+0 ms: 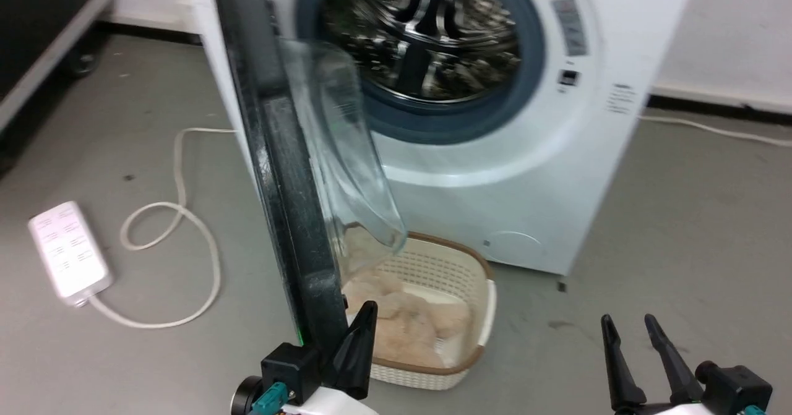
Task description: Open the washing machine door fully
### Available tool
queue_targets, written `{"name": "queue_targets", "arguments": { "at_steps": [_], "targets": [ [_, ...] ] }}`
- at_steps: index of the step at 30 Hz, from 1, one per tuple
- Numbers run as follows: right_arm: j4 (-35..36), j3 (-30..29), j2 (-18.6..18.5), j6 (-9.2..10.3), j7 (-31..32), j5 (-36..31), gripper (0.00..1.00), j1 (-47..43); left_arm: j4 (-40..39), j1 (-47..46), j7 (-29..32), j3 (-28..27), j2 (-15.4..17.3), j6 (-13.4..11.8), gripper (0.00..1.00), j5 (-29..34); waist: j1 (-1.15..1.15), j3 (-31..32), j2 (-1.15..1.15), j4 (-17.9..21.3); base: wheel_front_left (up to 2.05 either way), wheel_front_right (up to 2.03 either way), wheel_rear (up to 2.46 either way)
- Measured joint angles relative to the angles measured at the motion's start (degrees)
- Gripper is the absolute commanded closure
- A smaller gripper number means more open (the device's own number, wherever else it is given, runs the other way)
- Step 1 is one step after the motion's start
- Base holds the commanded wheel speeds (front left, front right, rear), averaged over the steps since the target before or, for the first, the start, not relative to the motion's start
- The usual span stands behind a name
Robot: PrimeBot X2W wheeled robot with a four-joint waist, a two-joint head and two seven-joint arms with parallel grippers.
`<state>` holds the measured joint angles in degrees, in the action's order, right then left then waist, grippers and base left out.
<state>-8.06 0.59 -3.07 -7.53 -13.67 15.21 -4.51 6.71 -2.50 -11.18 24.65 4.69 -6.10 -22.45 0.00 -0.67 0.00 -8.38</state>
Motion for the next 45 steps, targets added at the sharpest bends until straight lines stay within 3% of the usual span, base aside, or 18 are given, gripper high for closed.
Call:
{"name": "queue_targets", "arguments": {
  "at_steps": [10, 18, 26, 34, 40, 45],
  "targets": [
    [-0.51, 1.27, 0.03, 0.00, -0.07, 0.53, 0.00, -0.32, -0.97, 0.93, 0.05, -3.04, 2.40, -1.72, 1.00, -1.38, 0.00, 1.39, 0.00, -8.96, 0.00, 0.00, 0.00],
    [0.00, 1.94, 0.04, 0.00, 0.38, 0.13, 0.00, -0.14, -2.33, 0.70, 1.13, -10.57, 7.93, -2.81, 1.00, -4.47, 0.00, -0.77, 0.00, -13.08, 0.00, 0.00, 0.00],
    [3.10, 1.93, 0.05, 0.00, 2.89, -2.94, 0.00, 2.70, 1.01, -5.32, 4.38, -20.81, 16.04, -1.69, 1.00, -10.40, 0.00, -7.07, 0.00, -13.00, 0.00, 0.00, 0.00],
    [5.26, 0.76, 0.07, 0.00, 4.53, -4.91, 0.00, 4.68, 11.70, -14.09, 5.55, -28.11, 24.27, 0.83, 1.00, -14.33, 0.01, -14.12, 0.00, -10.99, 0.00, 0.00, 0.00],
    [5.36, -0.16, 0.08, 0.00, 4.50, -5.27, 0.00, 5.09, 21.51, -20.36, 2.49, -29.29, 26.72, 2.45, 1.00, -14.54, 0.01, -16.76, 0.00, -8.65, 0.00, 0.00, 0.00],
    [5.10, -0.64, 0.08, 0.00, 3.90, -5.24, 0.00, 5.10, 23.86, -21.80, -1.55, -29.20, 26.66, 3.66, 1.00, -13.49, 0.00, -15.49, 0.00, -8.11, 0.00, 0.00, 0.00]
  ]
}}
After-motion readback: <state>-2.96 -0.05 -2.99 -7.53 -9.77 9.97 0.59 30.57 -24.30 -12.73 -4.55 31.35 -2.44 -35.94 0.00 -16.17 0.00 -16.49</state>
